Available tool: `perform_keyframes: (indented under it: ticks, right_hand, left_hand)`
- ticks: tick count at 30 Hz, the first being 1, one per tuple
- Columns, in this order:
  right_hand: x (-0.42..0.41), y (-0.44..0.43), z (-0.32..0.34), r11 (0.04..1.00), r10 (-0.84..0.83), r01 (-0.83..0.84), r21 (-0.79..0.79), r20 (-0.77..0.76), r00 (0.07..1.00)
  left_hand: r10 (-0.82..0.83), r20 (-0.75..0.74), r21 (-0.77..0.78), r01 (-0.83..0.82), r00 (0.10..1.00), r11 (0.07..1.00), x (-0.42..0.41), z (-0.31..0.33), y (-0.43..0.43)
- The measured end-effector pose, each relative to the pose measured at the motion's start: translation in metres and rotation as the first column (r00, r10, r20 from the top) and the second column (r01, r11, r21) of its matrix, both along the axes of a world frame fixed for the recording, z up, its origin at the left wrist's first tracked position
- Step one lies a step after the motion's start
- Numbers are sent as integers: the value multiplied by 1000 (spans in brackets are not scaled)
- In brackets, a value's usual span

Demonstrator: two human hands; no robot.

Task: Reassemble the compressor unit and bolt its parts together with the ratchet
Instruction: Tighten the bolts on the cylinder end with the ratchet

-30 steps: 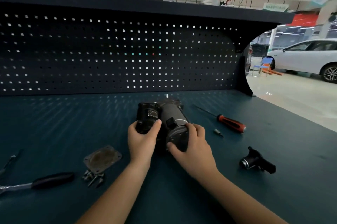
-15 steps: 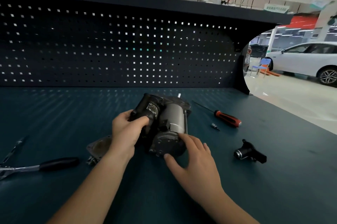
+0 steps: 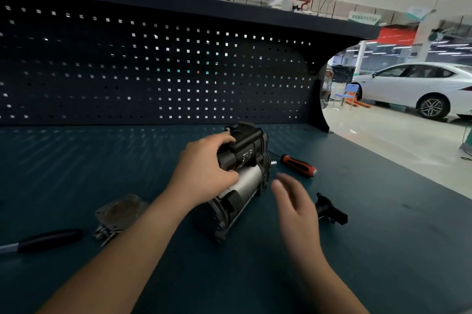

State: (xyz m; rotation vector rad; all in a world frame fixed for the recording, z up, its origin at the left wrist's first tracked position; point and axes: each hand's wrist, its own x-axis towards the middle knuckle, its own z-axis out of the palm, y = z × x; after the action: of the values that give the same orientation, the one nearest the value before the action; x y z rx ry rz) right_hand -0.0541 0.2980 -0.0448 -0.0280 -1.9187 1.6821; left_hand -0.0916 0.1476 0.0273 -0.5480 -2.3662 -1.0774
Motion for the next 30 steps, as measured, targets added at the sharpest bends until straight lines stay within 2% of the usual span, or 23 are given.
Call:
perform_keyframes:
  ticks: [4, 8, 10, 12, 14, 15, 16, 17, 19, 20, 23, 27, 30]
  right_hand:
    - [-21, 13, 10, 992, -15, 17, -123, 11, 1000]
    - [-44, 11, 24, 988, -52, 53, -144, 10, 999]
    - [-62, 6, 42, 990, -66, 63, -127, -18, 998]
    - [-81, -4, 63, 997, -60, 57, -59, -43, 997]
    - [-101, -12, 82, 992, -50, 46, 116, 26, 998]
    - [-110, -15, 91, 969, -44, 15, 246, 112, 993]
    - [-117, -16, 98, 932, -29, -52, 359, 217, 976]
    - [-122, -16, 104, 893, -12, -131, 430, 314, 949]
    - [-123, -13, 113, 843, 13, -230, 487, 410, 912]
    - [-123, -11, 115, 826, 17, -248, 506, 417, 909]
    - [-122, -7, 110, 826, 65, -274, 492, 400, 914]
    - [-123, -4, 106, 857, 79, -252, 450, 367, 927]
    - [-119, -1, 102, 903, 125, -242, 356, 321, 939]
  left_hand:
    - [-5, -23, -36, 4, 1000, 999, 0, 0, -1]
    - [-81, -61, -131, 72, 995, 989, -2, 1, -6]
    - [-137, -68, -124, 128, 988, 984, -2, 2, -11]
    - [-137, -165, 16, 141, 977, 990, -3, -1, -17]
    - [15, -249, 301, 63, 968, 952, -6, -8, -25]
    - [89, -194, 456, 10, 977, 890, -10, -11, -30]
    - [109, -74, 577, -47, 991, 816, -14, -14, -32]
    - [68, 75, 637, -100, 995, 764, -19, -17, -32]
    - [-77, 317, 636, -152, 945, 756, -28, -26, -26]
    - [-135, 383, 647, -161, 914, 745, -29, -30, -21]
    - [-199, 381, 728, -160, 903, 667, -31, -34, -15]
    - [-176, 347, 656, -104, 921, 747, -38, -33, -20]
    - [-184, 277, 592, -17, 943, 806, -37, -32, -21]
